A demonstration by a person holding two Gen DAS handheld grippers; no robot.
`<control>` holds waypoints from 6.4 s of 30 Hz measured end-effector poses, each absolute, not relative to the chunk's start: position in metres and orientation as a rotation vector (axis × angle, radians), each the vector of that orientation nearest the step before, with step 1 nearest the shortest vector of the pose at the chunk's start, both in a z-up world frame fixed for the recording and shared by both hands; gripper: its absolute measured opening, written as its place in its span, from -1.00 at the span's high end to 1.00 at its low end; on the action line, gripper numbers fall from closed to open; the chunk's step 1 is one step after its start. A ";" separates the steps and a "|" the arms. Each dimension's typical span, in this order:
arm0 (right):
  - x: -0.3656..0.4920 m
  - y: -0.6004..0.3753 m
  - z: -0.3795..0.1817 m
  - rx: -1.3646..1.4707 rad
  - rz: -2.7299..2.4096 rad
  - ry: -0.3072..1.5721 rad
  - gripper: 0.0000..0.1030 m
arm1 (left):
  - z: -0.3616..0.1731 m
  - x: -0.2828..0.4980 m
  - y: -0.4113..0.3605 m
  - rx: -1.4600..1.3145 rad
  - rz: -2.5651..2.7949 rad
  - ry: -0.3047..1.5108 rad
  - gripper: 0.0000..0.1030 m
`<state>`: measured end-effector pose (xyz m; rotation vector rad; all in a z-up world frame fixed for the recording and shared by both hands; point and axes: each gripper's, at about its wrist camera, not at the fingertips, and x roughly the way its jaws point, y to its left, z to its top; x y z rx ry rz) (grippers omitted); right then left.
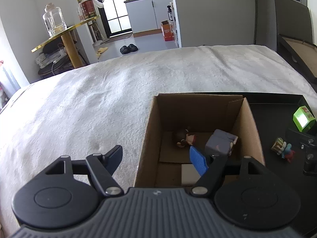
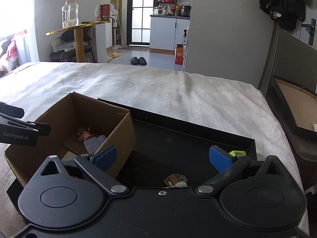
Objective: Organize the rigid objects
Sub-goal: 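Move the right gripper to the green hexagonal box and grasp it, then carry the green hexagonal box into the cardboard box and release it, then move the right gripper to the blue-red figure with cup and grasp it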
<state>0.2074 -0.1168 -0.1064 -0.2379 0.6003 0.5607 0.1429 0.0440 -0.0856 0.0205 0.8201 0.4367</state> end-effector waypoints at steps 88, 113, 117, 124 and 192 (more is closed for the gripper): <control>0.256 -0.161 -0.114 -0.252 0.474 0.690 -0.05 | -0.097 0.162 0.030 0.100 0.480 0.867 -0.68; 0.224 -0.093 -0.074 -0.237 0.685 0.562 -0.06 | -0.097 0.133 0.067 0.021 0.516 0.827 -0.57; 0.220 -0.079 -0.069 -0.236 0.717 0.547 -0.06 | -0.098 0.130 0.071 -0.002 0.500 0.827 -0.37; 0.210 -0.052 -0.073 -0.240 0.778 0.560 -0.06 | -0.105 0.124 0.080 -0.050 0.480 0.837 0.02; 0.222 -0.130 -0.114 -0.104 0.580 0.682 -0.87 | -0.088 0.145 0.046 0.035 0.435 0.863 -0.49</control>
